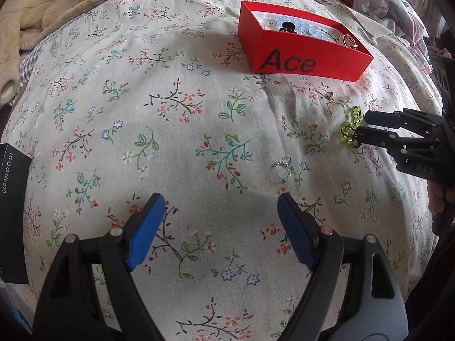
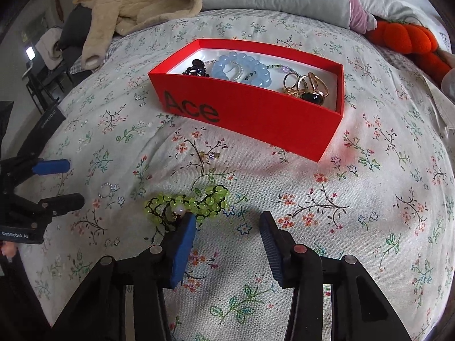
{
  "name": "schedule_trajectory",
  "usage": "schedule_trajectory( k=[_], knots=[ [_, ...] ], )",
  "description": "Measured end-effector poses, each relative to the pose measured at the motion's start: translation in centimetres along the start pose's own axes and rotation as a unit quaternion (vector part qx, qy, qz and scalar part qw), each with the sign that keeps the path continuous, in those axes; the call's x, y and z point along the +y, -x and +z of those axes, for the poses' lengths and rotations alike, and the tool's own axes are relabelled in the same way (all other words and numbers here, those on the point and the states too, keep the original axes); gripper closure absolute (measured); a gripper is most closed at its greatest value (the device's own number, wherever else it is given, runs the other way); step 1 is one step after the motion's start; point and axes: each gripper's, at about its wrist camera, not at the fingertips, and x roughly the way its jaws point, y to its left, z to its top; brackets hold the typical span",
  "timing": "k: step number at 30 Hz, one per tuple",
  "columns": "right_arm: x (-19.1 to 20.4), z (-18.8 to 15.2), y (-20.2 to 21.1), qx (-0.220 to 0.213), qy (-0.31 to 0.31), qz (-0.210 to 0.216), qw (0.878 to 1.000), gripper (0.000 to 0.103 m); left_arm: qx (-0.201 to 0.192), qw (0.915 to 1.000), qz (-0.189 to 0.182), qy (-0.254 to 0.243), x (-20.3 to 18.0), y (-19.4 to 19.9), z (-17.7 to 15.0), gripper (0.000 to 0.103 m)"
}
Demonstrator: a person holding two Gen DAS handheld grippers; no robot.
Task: Organize jewelry
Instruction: 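Grasp the green beaded bracelet with the right tool while the left tool approaches the silver ring, then close the left tool on the small silver ring while the right tool lifts the green bracelet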
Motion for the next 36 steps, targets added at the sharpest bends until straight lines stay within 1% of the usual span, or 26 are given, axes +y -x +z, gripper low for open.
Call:
schedule_trajectory(
  k=[4, 7, 11, 12, 13, 14, 15, 16, 19, 23, 25, 27, 28, 30, 33, 36],
  knots=[
    [0.0, 0.6, 0.5, -0.002, -0.005, 0.019, 1.0, 0.056, -0.004, 1.0, -0.002, -0.001, -0.3, 0.1, 0.1, 0.021],
    [0.6, 0.7, 0.8, -0.009, 0.011, 0.01, 1.0, 0.056, -0.01, 0.9999, -0.003, -0.002, -0.3, 0.3, 0.2, 0.021],
    [0.9, 1.0, -0.1, 0.003, 0.006, 0.012, 1.0, 0.056, -0.016, 0.9999, -0.004, -0.002, -0.3, 0.3, 0.3, 0.021],
    [0.8, 1.0, -0.4, 0.007, 0.0, 0.013, 1.0, 0.062, -0.016, 0.9999, -0.005, -0.002, -0.3, 0.3, 0.3, 0.021],
    [0.8, 1.0, -0.6, 0.012, -0.005, 0.011, 1.0, 0.072, -0.015, 0.9999, -0.006, -0.002, -0.3, 0.2, 0.3, 0.021],
    [0.8, 1.0, -0.8, 0.015, -0.008, 0.008, 1.0, 0.077, -0.015, 0.9999, -0.006, -0.003, -0.3, 0.2, 0.3, 0.021],
    [0.9, 1.1, -0.8, 0.015, -0.007, 0.01, 1.0, 0.087, -0.014, 0.9999, -0.005, -0.005, -0.3, 0.1, 0.2, 0.022],
    [0.9, 1.2, -0.7, 0.016, -0.007, 0.014, 1.0, 0.093, -0.013, 0.9999, -0.005, -0.008, -0.4, 0.1, 0.2, 0.021],
    [0.7, 1.2, 0.1, 0.007, -0.009, 0.019, 1.0, 0.094, -0.018, 0.9997, -0.007, -0.016, -0.7, 0.3, 0.2, 0.022],
    [-0.3, 1.2, 2.2, -0.013, -0.022, 0.039, 0.999, 0.094, -0.023, 0.9991, -0.021, -0.028, -1.3, 0.6, 0.1, 0.027],
    [-0.7, 1.2, 3.5, -0.027, -0.028, 0.05, 0.998, 0.094, -0.024, 0.9986, -0.028, -0.037, -1.7, 0.7, 0.0, 0.032],
    [-1.1, 1.2, 4.8, -0.04, -0.03, 0.057, 0.997, 0.094, -0.021, 0.998, -0.035, -0.048, -2.1, 0.6, 0.0, 0.041],
    [-1.2, 1.2, 5.4, -0.046, -0.03, 0.06, 0.997, 0.094, -0.02, 0.9977, -0.038, -0.052, -2.3, 0.5, -0.1, 0.043],
    [-1.3, 1.3, 6.3, -0.056, -0.032, 0.065, 0.996, 0.094, -0.014, 0.997, -0.047, -0.06, -2.8, 0.4, -0.1, 0.05],
    [-1.4, 1.4, 7.2, -0.064, -0.036, 0.078, 0.994, 0.094, -0.005, 0.9961, -0.052, -0.07, -3.4, 0.1, -0.1, 0.056],
    [-1.5, 1.4, 7.9, -0.067, -0.042, 0.099, 0.992, 0.094, -0.002, 0.9957, -0.049, -0.079, -4.0, -0.1, -0.1, 0.059]
  ],
)
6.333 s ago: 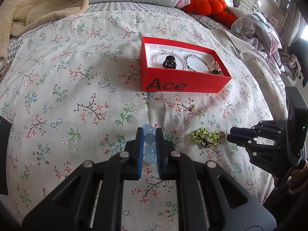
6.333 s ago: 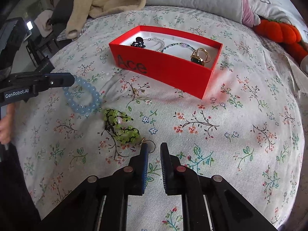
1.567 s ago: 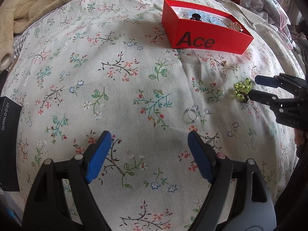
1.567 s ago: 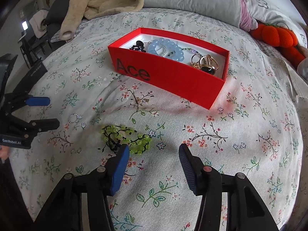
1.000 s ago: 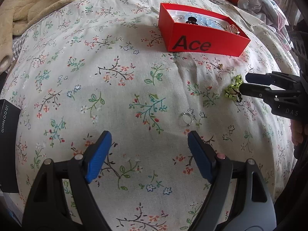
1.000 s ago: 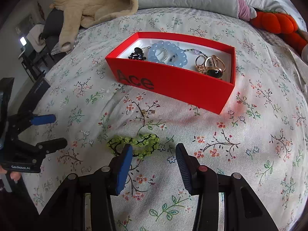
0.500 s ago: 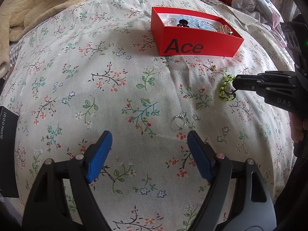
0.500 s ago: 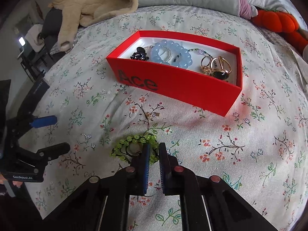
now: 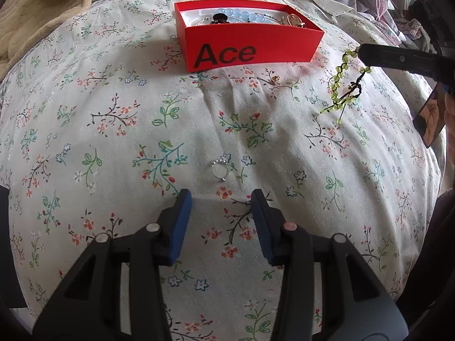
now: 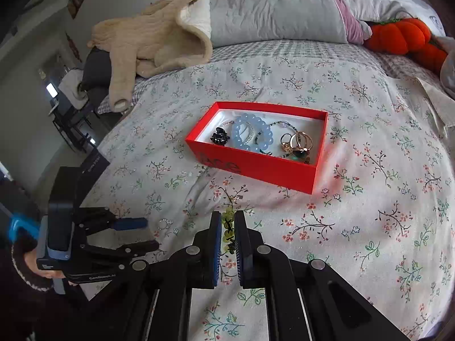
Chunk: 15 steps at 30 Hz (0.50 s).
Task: Organize jewelry
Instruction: 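Close the left tool on the small silver ring while the right tool lifts the green bracelet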
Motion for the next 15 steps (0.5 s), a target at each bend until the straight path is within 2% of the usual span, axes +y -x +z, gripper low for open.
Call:
schedule_trajectory(
  k=[4, 7, 11, 15],
  knots=[
    [0.2, -0.2, 0.1, 0.008, -0.002, 0.015, 1.0, 0.094, 0.005, 1.0, 0.004, -0.005, -0.3, -0.3, 0.1, 0.061],
    [0.2, -1.1, -1.6, 0.043, 0.012, -0.028, 0.999, 0.094, 0.007, 1.0, 0.004, -0.005, -0.3, -0.6, 0.3, 0.06],
    [-0.7, -2.6, -3.8, 0.092, 0.004, -0.052, 0.994, 0.094, 0.002, 0.9999, 0.006, -0.008, -0.5, -0.8, 0.5, 0.061],
    [-1.5, -3.3, -4.2, 0.106, -0.002, -0.07, 0.992, 0.094, -0.002, 0.9998, 0.015, -0.008, -0.6, -1.1, 0.9, 0.063]
  ],
)
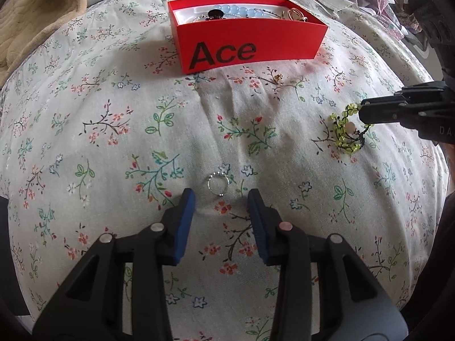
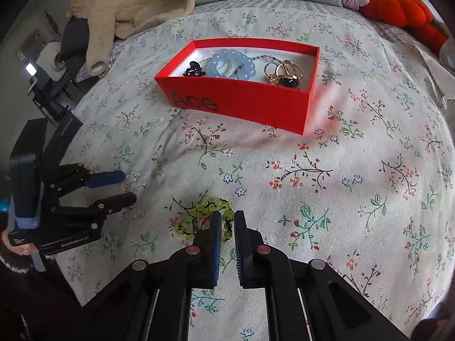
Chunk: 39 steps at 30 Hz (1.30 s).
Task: Organize jewelry
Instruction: 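Close the left tool on the small silver ring while the right tool lifts the green bracelet, then carry the silver ring and green bracelet over the red box with both tools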
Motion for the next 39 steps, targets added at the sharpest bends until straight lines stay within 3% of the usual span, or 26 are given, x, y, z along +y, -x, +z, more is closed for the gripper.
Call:
schedule_trajectory(
  k=[4, 10, 17, 25, 39],
  knots=[
    [-0.5, -0.1, 0.2, -0.001, -0.009, -0.004, 1.0, 0.094, -0.003, 1.0, 0.007, -0.002, -0.2, -0.1, 0.2, 0.069],
    [-0.6, -0.1, 0.5, -0.004, -0.01, -0.003, 1.0, 0.094, -0.003, 1.0, 0.005, -0.006, -0.4, -0.2, 0.4, 0.086],
    [-0.5, 0.1, 1.4, -0.014, -0.013, 0.002, 1.0, 0.094, -0.008, 0.9999, 0.009, -0.001, -0.6, 0.0, 0.5, 0.087],
    [-0.6, 1.4, 4.2, -0.058, -0.017, 0.016, 0.998, 0.094, -0.023, 0.9996, 0.005, 0.015, -0.2, 1.1, 1.5, 0.087],
    [-1.0, 4.4, 7.2, -0.129, -0.046, 0.027, 0.99, 0.094, -0.083, 0.9943, -0.003, 0.067, 0.5, 3.8, 5.7, 0.087]
  ],
)
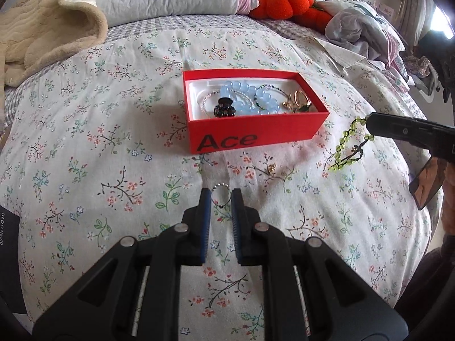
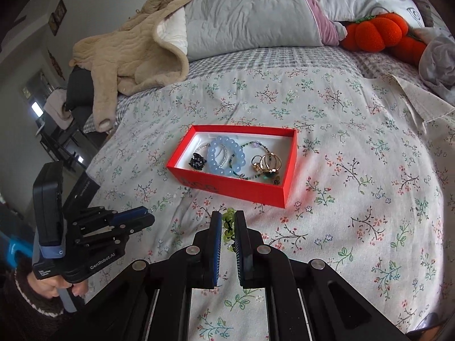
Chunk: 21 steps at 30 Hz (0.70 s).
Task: Organize jewelry
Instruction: 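Carry the silver ring and green bracelet over the red box with both tools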
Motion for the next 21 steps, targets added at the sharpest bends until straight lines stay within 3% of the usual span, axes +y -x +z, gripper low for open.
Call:
schedule_trajectory(
  k=[12, 21],
  knots=[
    [-0.5, 2.7, -0.1, -0.059, -0.03, -0.01, 0.998, 0.094, -0.059, 0.9959, -0.002, 0.068, 0.6, -0.7, 4.0, 0.087],
    [-0.9, 4.0, -0.9, -0.095, -0.05, -0.001, 0.994, 0.094, -0.08, 0.9918, 0.033, 0.094, 0.5, -4.0, 5.0, 0.087]
  ],
)
